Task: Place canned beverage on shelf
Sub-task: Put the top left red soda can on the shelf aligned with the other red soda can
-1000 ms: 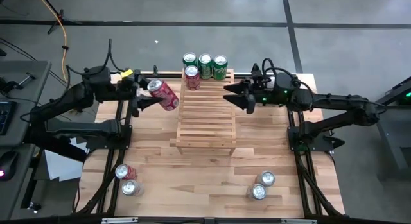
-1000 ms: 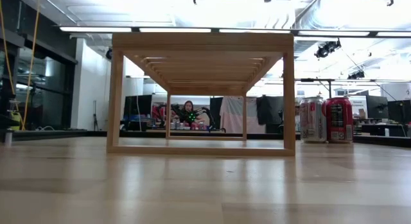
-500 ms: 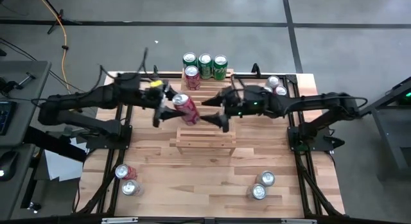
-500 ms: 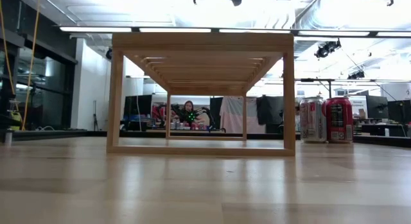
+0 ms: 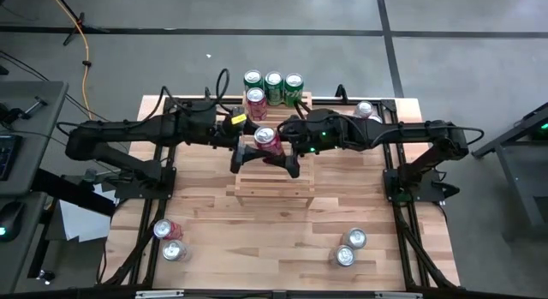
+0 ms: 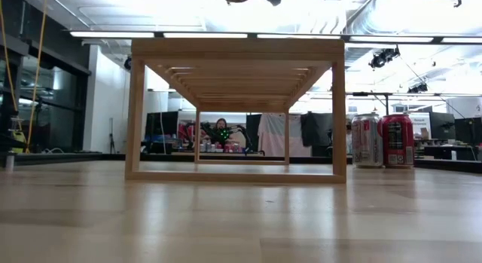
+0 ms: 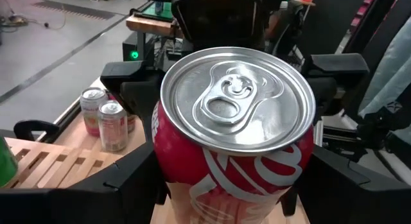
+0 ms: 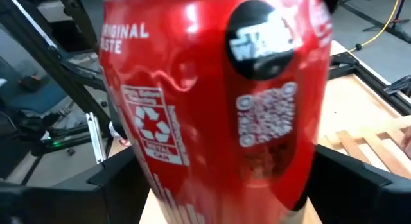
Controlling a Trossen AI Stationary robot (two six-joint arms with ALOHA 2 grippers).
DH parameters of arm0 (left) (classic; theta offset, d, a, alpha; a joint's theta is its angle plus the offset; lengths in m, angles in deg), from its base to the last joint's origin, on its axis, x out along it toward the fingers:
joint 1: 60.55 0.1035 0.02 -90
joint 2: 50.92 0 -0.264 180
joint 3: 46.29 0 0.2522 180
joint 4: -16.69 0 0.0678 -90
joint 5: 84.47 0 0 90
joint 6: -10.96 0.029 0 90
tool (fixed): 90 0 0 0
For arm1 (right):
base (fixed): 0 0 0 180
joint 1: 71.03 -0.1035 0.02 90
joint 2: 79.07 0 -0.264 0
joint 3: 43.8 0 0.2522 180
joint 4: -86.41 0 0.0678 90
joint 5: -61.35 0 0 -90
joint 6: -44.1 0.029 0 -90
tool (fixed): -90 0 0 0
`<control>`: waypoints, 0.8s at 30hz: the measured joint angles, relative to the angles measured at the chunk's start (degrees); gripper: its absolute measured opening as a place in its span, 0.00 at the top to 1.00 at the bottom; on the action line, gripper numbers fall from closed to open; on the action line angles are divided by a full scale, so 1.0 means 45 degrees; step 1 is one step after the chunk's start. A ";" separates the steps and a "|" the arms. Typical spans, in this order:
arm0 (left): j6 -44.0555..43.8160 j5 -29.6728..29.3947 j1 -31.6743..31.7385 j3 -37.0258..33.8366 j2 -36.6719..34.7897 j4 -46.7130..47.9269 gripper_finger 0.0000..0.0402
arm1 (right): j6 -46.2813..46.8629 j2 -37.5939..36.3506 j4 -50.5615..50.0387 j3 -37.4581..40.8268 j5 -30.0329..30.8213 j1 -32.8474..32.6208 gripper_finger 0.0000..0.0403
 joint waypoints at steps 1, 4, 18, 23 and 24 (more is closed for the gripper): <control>0.0006 -0.0071 -0.0006 0.0055 0.0059 0.0006 0.31 | -0.0053 0.0000 -0.0029 0.0000 0.0026 -0.0005 0.15; 0.0088 -0.0178 0.0000 0.0070 0.0074 -0.0001 0.31 | -0.0069 -0.0019 -0.0049 0.0000 0.0053 0.0005 0.15; -0.0007 -0.0023 0.0046 0.0088 -0.0022 0.0339 0.22 | -0.0339 -0.0029 -0.0086 -0.0005 0.0039 0.0005 0.28; -0.0082 0.0269 0.0178 0.0095 -0.0278 0.1043 0.07 | -0.0758 -0.0256 -0.0987 0.0005 -0.0110 0.0060 0.28; -0.0097 0.0307 0.0238 0.0107 -0.0364 0.1153 0.05 | -0.0799 -0.0376 -0.1378 0.0005 -0.0122 0.0089 0.28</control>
